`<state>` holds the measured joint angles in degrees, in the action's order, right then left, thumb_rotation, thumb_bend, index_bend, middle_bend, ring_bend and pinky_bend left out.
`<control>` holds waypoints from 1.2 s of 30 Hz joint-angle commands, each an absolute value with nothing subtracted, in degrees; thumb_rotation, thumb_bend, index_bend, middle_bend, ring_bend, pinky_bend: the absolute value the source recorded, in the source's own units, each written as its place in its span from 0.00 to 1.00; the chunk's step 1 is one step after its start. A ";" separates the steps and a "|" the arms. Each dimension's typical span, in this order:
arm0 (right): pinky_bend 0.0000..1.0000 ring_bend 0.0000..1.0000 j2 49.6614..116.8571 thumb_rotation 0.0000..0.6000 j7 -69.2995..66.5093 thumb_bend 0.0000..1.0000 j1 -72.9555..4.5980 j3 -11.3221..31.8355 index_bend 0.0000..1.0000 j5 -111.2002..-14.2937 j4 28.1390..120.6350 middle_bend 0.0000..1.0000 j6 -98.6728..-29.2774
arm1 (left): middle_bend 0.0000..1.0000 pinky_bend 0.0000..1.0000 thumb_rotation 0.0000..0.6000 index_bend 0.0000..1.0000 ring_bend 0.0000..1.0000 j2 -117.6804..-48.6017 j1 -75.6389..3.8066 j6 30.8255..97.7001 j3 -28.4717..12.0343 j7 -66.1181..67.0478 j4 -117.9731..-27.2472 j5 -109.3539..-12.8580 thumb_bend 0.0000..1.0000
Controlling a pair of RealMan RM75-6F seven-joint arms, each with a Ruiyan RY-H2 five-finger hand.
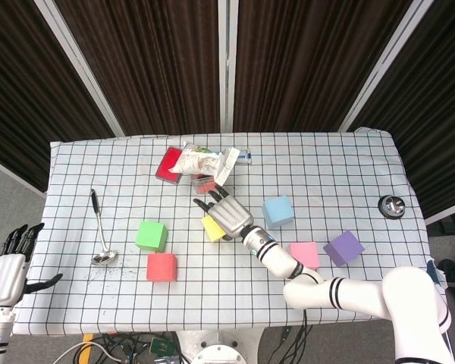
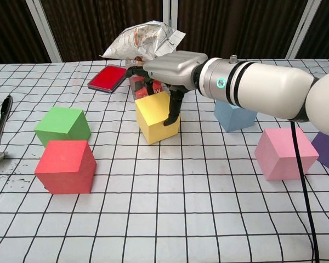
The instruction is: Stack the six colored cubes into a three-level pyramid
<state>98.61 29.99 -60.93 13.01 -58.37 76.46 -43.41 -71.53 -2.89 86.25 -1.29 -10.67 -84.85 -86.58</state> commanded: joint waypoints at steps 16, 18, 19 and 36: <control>0.00 0.23 94.59 1.00 49.56 0.10 -60.95 15.61 0.00 -25.43 97.82 0.64 -61.44 | 0.11 0.03 1.00 0.05 0.00 -72.71 -3.40 85.25 -1.04 -11.29 -83.71 -86.83 0.00; 0.00 0.23 95.28 1.00 50.84 0.10 -61.90 15.86 0.00 -23.51 97.43 0.64 -62.78 | 0.11 0.03 1.00 0.05 0.00 -72.78 -3.42 85.19 -1.04 -11.41 -83.58 -86.79 0.00; 0.00 0.23 95.66 1.00 51.17 0.10 -62.27 15.96 0.00 -22.90 97.19 0.64 -63.18 | 0.11 0.03 1.00 0.05 0.00 -72.79 -3.42 85.12 -1.04 -11.49 -83.52 -86.73 0.00; 0.00 0.23 99.83 1.00 53.34 0.10 -67.17 17.47 0.00 -15.37 93.92 0.64 -64.18 | 0.11 0.03 1.00 0.05 0.00 -73.40 -3.36 84.30 -0.86 -14.52 -81.27 -86.15 0.00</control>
<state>99.56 52.96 -66.81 17.27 -15.81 94.11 -63.83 -73.36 -3.35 84.36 -0.86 -14.44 -81.34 -86.21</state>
